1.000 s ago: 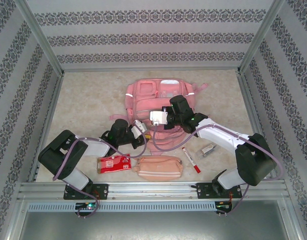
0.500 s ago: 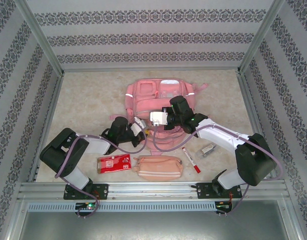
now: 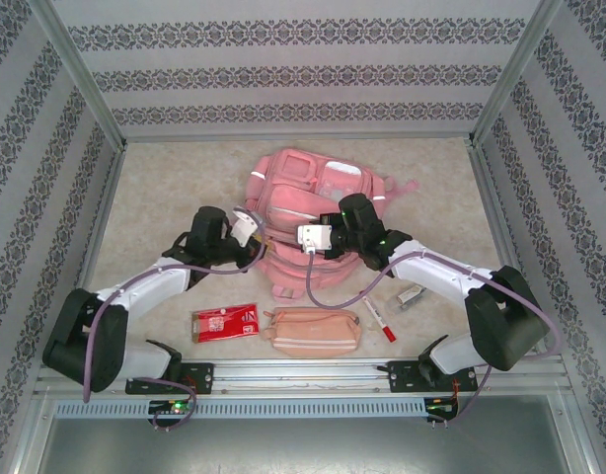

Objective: Pack the student bag

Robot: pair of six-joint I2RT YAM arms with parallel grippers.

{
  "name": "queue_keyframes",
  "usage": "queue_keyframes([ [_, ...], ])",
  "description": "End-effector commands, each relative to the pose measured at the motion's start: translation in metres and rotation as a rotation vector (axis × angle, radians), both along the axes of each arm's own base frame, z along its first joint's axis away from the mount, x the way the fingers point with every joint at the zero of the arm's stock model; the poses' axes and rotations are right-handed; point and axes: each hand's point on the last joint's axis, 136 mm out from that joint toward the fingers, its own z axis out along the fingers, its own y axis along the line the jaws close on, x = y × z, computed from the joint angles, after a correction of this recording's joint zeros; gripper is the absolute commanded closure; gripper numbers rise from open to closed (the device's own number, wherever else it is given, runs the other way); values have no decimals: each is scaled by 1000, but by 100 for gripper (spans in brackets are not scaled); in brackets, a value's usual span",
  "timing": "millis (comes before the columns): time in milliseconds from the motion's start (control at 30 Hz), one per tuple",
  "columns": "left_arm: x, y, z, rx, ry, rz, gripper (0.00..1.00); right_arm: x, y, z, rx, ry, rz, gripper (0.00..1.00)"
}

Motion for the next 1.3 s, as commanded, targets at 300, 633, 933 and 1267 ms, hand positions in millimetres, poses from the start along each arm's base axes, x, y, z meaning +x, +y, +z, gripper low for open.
queue_keyframes([
  [300,38,76,1,283,-84,224,100,-19,-4,12,2,-66,101,100],
  [633,79,79,-12,280,-123,123,100,-33,2,22,32,-81,151,100],
  [933,15,19,23,2,-339,-325,39,-32,-1,27,37,-84,146,100],
  [1267,-6,28,-10,146,-197,-423,39,-36,0,29,48,-68,161,100],
])
